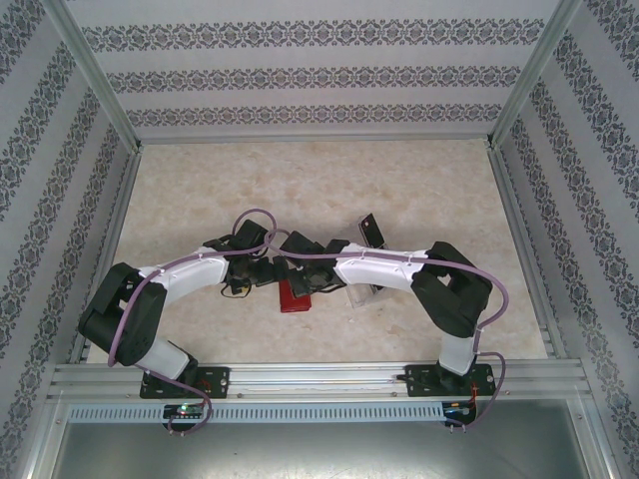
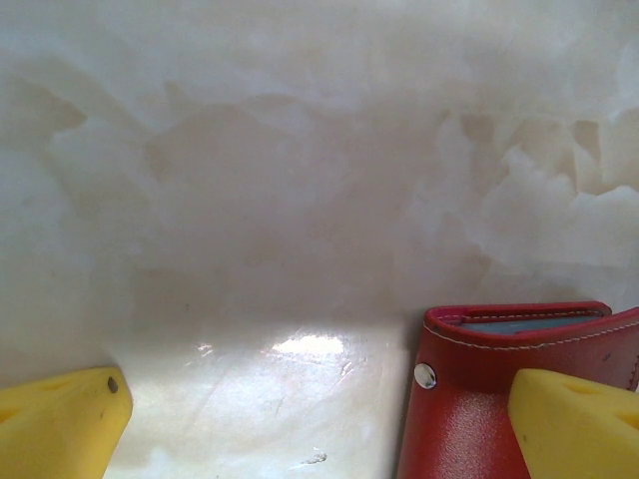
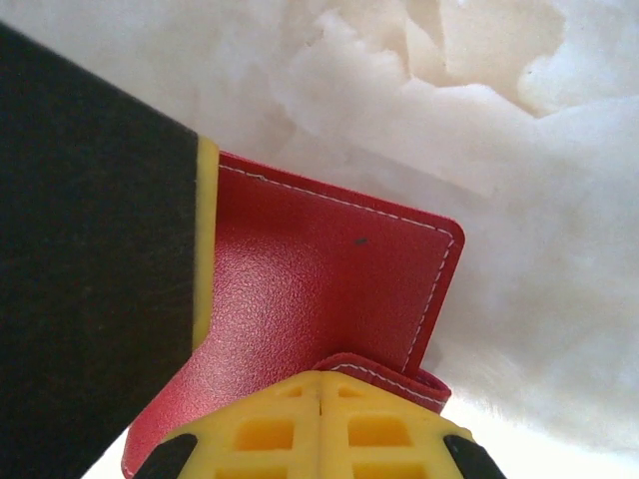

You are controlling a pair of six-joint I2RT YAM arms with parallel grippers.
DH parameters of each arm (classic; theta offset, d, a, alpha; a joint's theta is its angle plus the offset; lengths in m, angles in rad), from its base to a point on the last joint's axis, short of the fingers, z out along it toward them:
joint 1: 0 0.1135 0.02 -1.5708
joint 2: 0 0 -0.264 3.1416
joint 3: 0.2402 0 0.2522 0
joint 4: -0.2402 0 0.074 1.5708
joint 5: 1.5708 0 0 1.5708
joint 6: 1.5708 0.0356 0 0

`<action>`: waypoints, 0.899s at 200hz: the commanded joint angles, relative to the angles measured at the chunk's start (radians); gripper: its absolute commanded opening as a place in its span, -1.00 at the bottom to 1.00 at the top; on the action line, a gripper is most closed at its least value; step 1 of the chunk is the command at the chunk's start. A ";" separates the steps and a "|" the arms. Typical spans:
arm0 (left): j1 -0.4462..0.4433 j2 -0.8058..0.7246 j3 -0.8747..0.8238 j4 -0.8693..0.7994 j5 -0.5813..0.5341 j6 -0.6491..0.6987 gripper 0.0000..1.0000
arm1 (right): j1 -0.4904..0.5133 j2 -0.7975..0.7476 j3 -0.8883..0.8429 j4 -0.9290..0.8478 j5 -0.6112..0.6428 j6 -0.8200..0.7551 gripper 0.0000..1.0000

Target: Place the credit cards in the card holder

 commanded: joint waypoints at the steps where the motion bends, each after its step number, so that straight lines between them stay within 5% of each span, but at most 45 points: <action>1: -0.016 0.038 -0.032 0.038 0.035 0.002 0.99 | 0.011 0.022 0.002 -0.007 -0.009 -0.009 -1.00; 40: -0.017 0.040 -0.032 0.038 0.035 0.002 0.99 | 0.009 -0.010 -0.019 0.013 -0.006 0.001 -1.00; 76: -0.017 0.040 -0.032 0.043 0.037 0.001 0.99 | 0.009 -0.085 -0.017 -0.019 0.035 0.014 -0.49; 180: -0.017 0.042 -0.030 0.041 0.033 0.001 0.99 | 0.030 0.015 0.058 -0.083 0.065 -0.007 -0.31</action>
